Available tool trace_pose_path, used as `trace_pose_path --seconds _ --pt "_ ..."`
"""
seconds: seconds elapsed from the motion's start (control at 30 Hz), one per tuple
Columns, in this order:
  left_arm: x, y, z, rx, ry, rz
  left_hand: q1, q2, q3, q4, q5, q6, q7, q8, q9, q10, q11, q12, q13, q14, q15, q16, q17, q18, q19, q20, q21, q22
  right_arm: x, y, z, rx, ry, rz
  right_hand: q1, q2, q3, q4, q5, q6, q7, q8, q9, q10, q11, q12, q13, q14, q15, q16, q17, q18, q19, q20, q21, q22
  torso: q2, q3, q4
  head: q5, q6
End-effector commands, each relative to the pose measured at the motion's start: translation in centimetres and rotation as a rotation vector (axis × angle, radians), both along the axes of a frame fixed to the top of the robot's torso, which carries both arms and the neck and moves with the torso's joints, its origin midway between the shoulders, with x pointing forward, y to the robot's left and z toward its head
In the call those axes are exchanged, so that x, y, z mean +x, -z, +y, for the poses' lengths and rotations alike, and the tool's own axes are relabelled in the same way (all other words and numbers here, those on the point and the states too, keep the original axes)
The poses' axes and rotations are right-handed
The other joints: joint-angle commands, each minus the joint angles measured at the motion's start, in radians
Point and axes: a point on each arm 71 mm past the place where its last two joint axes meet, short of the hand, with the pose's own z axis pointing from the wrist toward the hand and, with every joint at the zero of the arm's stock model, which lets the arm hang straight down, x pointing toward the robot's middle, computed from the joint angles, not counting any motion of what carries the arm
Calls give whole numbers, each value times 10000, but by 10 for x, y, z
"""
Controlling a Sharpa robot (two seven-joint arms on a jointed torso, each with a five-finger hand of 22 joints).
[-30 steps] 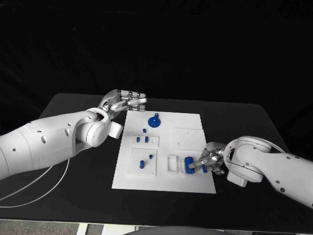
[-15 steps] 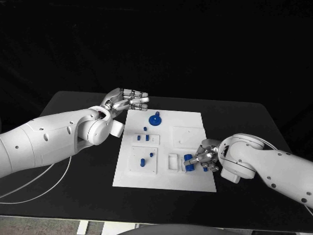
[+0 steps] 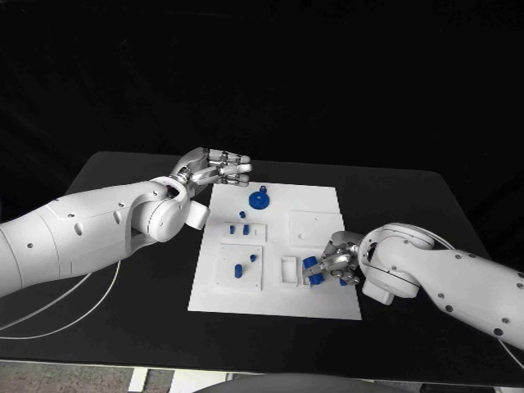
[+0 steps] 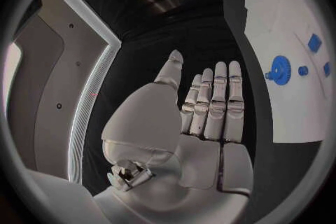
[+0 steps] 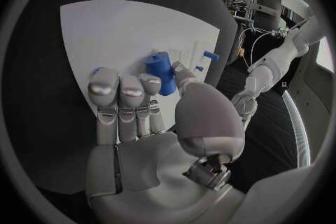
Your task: Assemble the parts on the task board
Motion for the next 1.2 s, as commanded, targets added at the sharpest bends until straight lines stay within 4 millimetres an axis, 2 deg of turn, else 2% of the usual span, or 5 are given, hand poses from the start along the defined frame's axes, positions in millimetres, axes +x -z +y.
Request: trace_pose_path --seconds 0.03,0.2,0.33,0.9,1.2 --pt "-1 1 -3 23 209 106 10 62 15 -31 61 -17 50 11 5 -12 -19 21 9 -19 33 -36 -3 122 32 1 60 -15 -6 13 0 -48 -7 292 -23 -9 61 -26 102 110 -18 -36 -1060 -64 -52 19 -28 80 -10 40 -8 -137 438 -5 45 1101 -5 -3 -7 -31 18" --pt "0 1 -4 46 231 159 9 67 19 -30 61 -4 61 19 7 -28 -8 22 9 -39 41 -38 -7 125 31 4 67 -19 -4 12 -3 38 279 0 156 172 549 -284 26 429 -128 -41 -1032 -71 -125 -18 -78 80 -53 25 -23 -156 437 -40 34 1097 -3 13 -22 -16 32" --pt "0 2 -4 61 237 193 9 67 19 -30 61 -4 61 19 7 -28 -8 22 9 -39 41 -38 -7 125 31 4 67 -19 -5 9 -7 133 467 -212 -74 145 996 -530 89 649 -203 -32 -1023 -68 -164 -48 -127 84 -72 7 -39 -177 438 -65 19 1093 2 11 -21 14 51" --pt "0 2 -3 80 223 213 -44 63 14 2 70 -175 84 8 0 -66 18 24 10 -52 50 -36 -5 138 18 18 98 -39 -8 -27 1 815 339 -666 -306 270 1019 -556 172 1178 -379 -27 -998 5 -249 -81 -212 98 -101 85 21 -214 447 -90 100 1109 18 -7 -8 -44 75" --pt "0 2 -4 66 280 230 -59 68 26 19 85 -91 74 27 5 -65 16 24 10 -66 54 -39 -6 141 9 23 107 -50 -10 -30 12 755 -108 -382 -411 320 931 -514 154 1271 -405 -38 -1011 13 -260 -128 -266 100 -102 96 30 -239 436 -95 107 1111 20 -10 5 4 52"
